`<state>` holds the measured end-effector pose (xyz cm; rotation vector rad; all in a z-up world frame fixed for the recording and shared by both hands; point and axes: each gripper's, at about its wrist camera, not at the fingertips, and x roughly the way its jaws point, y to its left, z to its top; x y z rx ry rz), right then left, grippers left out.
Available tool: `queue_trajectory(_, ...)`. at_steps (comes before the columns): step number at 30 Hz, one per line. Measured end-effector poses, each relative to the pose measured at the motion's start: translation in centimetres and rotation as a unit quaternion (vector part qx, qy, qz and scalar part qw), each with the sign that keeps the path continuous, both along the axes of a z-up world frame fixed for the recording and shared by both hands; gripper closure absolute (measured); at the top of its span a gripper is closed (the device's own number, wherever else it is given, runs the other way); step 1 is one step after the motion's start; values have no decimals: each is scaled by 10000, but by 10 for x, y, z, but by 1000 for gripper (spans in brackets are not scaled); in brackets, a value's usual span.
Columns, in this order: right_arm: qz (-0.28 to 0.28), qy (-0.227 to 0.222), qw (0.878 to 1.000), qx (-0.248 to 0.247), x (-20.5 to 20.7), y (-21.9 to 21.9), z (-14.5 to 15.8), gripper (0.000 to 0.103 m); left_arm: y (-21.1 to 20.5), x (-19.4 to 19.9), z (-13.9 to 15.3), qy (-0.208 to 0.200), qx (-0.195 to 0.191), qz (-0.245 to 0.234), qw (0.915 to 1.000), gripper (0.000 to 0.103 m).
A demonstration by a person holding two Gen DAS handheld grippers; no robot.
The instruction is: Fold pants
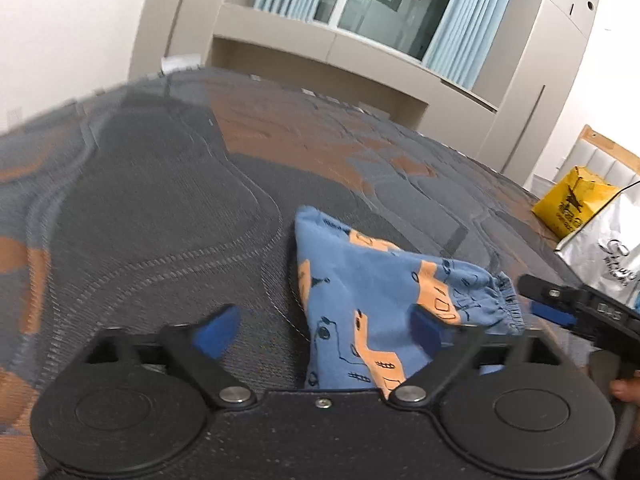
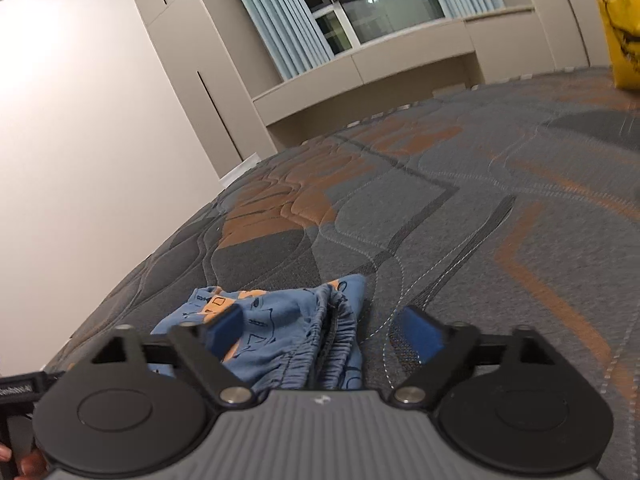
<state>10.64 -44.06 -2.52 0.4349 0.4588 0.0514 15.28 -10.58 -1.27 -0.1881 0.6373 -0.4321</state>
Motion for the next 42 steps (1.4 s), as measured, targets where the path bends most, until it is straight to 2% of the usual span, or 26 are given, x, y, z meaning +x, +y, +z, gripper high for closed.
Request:
queue_trajectory(3, -126, -142, 9995, -261, -16, 9, 9, 0, 1, -15, 7, -319, 75, 200, 9993, 1)
queue_trajectory(8, -315, -251, 9976, -568, -43, 27, 17, 0, 3, -37, 14, -523, 130, 274, 9982, 1)
queue_trajectory(13, -545, -372, 9934, -934, -75, 49, 22, 0, 3, -63, 17, -809, 484, 231, 9953, 1)
queue_trajectory(21, -856, -456, 9834, -1531, -135, 93, 26, 0, 24, -121, 7, -1232, 731, 140, 9896, 1)
queue_trajectory(27, -993, -752, 9723, -1976, -176, 131, 22, 0, 40, -159, -4, -1372, 673, 144, 9881, 1)
queue_trajectory(33, -1169, -636, 9739, -1837, -203, 144, 12, 0, 59, -189, -16, -1594, 705, 339, 9841, 1)
queue_trajectory(42, -1377, -553, 9749, -1658, -229, 138, -2, 0, 71, -198, -29, -1399, 745, 380, 9866, 1)
